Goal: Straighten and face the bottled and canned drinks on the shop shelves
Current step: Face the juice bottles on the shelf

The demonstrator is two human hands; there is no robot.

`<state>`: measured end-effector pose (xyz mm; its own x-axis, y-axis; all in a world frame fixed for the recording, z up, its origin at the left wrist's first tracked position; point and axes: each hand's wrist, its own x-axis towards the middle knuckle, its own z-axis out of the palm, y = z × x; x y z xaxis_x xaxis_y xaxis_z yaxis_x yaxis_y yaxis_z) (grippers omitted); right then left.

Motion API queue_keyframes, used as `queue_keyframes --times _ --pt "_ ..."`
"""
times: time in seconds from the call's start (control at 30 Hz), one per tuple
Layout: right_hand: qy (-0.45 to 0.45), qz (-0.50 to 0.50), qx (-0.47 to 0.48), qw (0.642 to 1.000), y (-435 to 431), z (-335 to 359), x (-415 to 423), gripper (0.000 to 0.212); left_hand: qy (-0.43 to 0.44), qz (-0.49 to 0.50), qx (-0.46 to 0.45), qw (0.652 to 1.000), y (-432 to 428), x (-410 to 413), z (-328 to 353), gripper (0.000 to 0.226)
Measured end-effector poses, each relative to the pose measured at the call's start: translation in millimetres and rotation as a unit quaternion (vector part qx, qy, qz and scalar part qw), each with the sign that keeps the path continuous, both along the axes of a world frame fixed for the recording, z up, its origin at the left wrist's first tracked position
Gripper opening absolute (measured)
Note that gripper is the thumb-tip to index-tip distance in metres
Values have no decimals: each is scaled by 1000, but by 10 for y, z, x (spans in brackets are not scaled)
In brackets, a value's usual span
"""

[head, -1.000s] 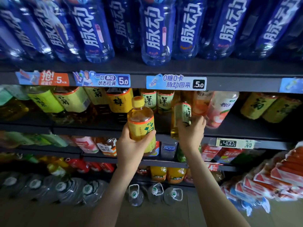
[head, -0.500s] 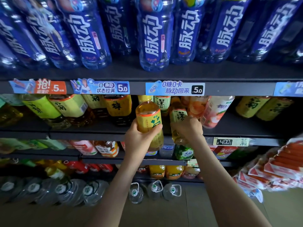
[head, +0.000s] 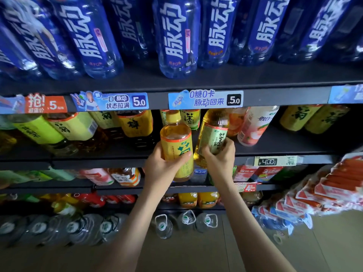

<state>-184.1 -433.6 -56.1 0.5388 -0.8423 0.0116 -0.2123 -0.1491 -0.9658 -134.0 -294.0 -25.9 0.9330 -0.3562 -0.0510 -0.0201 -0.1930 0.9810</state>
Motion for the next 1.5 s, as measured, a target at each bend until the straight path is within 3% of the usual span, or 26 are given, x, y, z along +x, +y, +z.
queue_keyframes --times 0.1,0.27,0.5,0.6,0.67,0.8,0.87,0.93,1.0,1.1,1.2,1.33,1.5 --pt "-27 -26 -24 999 -32 19 89 48 -14 13 -8 1000 15 -11 -10 47" --pt "-78 -79 -73 991 -92 -71 174 56 -18 23 5 1000 20 -12 -32 65" --pt "-86 -22 -138 987 -147 -182 403 55 -4 25 16 1000 -208 -102 -128 69" --pt "-67 1 -124 990 -216 -134 207 45 -5 24 13 1000 -335 -199 -185 63" --pt "-67 27 -95 993 -291 -65 -87 26 4 22 1 1000 -457 -288 -190 66" --pt "-93 161 5 983 -501 76 -828 8 8 -11 -14 1000 -802 -563 -156 64" --pt "-92 216 -2 972 -675 78 -1124 27 8 -35 -14 999 -999 -726 -127 61" --pt "-52 231 -68 969 -864 11 -1336 61 20 -69 -20 997 -1207 -880 -106 59" --pt "-4 210 -155 965 -1011 -79 -1460 79 24 -103 -12 994 -1438 -1012 -101 64" --pt "8 108 -247 963 -1216 -199 -1504 57 -4 -151 11 988 -1813 -1159 -103 67" --pt "-10 36 -246 969 -1488 -213 -1440 44 -49 -186 11 981 -2153 -1237 -67 65" --pt "-17 -3 -235 972 -1796 -169 -1271 32 -44 -173 -3 984 -2454 -1171 -32 55" --pt "20 -44 -180 982 -2071 -207 -989 57 -39 -90 13 995 -2414 -1172 -76 46"
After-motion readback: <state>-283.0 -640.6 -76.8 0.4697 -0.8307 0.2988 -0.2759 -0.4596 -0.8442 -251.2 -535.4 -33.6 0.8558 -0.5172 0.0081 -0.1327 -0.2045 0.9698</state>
